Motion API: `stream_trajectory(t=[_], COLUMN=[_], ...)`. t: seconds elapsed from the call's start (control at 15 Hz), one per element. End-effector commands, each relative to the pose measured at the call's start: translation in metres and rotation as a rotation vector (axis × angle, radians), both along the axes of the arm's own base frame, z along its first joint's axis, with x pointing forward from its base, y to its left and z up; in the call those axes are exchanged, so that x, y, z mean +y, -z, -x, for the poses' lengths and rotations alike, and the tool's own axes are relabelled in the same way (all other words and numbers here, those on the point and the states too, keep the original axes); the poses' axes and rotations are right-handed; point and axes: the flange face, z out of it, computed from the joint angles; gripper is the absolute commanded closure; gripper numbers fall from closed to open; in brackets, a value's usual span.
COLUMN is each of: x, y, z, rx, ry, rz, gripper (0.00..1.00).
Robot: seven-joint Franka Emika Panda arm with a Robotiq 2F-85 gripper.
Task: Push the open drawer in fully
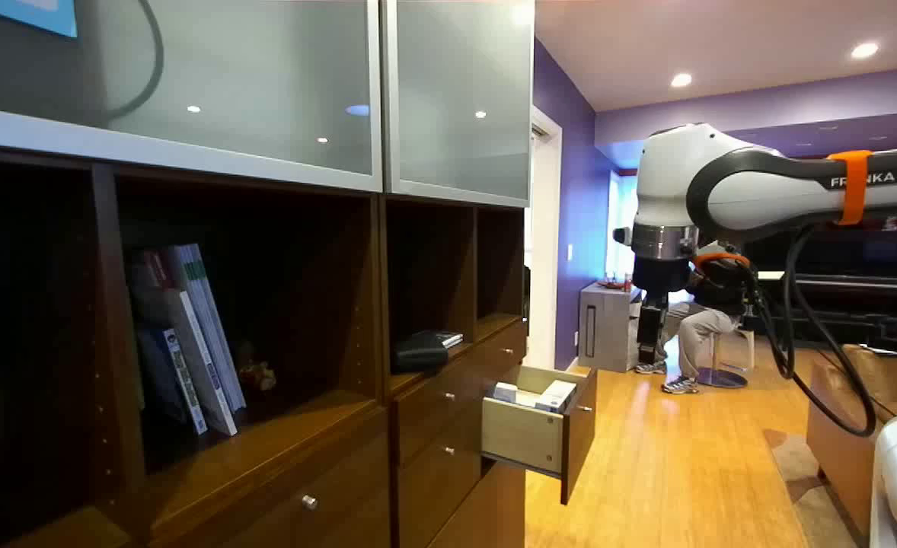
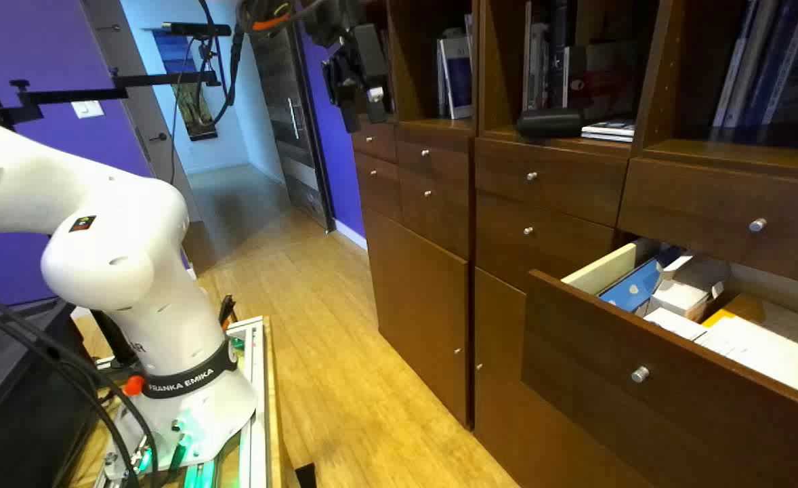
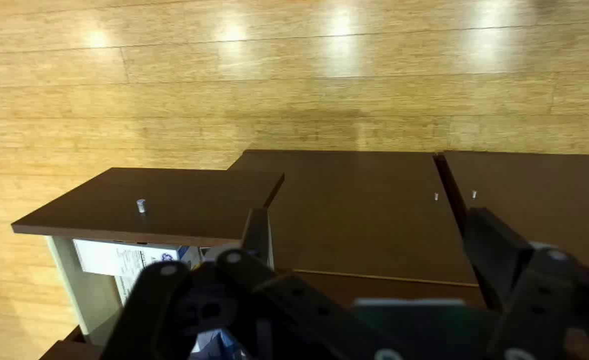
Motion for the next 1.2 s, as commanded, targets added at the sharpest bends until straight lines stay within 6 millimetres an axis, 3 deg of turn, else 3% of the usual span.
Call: stream_trajectory(t=[0.0, 0.8, 1.07, 1.13], x=[0.0, 0.0, -0.03, -0.047], y=[-0.001, -0.001, 0.002, 0.004], z=[0.0, 0.0, 0.0, 0.0], rx=[0.0, 0.0, -0.017, -0.017], ry=[0.0, 0.0, 0.003, 0.006], rz=[0.0, 0.0, 0.045, 0.046], gripper=[0.0, 0.0, 0.0, 0.0])
